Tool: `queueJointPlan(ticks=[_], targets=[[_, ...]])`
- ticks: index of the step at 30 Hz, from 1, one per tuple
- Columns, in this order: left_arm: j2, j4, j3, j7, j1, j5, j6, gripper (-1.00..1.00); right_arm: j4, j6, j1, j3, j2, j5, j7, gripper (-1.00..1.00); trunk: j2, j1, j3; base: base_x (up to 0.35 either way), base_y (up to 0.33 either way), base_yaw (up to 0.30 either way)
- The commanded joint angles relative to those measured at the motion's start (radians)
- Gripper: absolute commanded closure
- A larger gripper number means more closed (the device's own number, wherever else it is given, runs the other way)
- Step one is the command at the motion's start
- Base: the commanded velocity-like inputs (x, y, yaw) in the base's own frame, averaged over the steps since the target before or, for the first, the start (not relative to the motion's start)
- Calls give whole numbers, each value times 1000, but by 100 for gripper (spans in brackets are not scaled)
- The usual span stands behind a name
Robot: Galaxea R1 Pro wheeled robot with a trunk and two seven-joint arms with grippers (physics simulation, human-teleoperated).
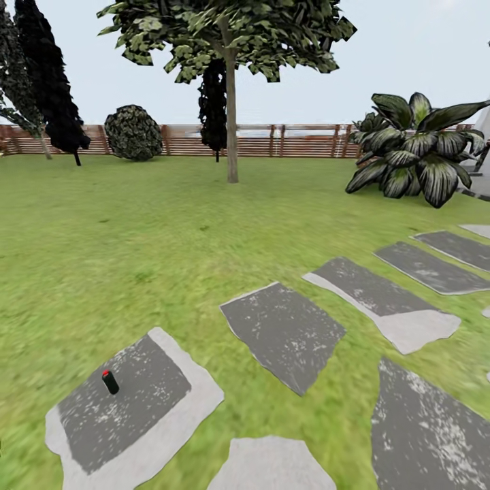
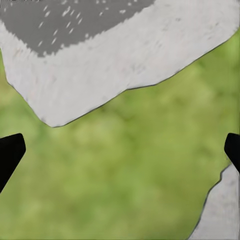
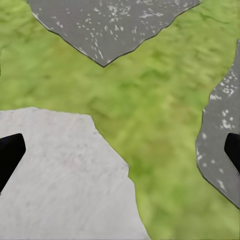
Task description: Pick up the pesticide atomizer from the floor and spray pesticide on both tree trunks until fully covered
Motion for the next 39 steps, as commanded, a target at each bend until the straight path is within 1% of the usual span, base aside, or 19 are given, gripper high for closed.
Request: queueJointPlan(ticks=[1,25,39], targets=[[0,1,1,1,-1,2,-3,-100,0,-2,0,0,0,3,-4,-100,0,0,-1,277,-170,266],[1,1,1,1,-1,3,-3,-100,0,-2,0,0,0,3,-4,-100,0,0,-1,277,-172,274],[1,1,1,1,-1,3,-4,-100,0,-2,0,0,0,3,-4,-100,0,0,-1,256,-186,22]])
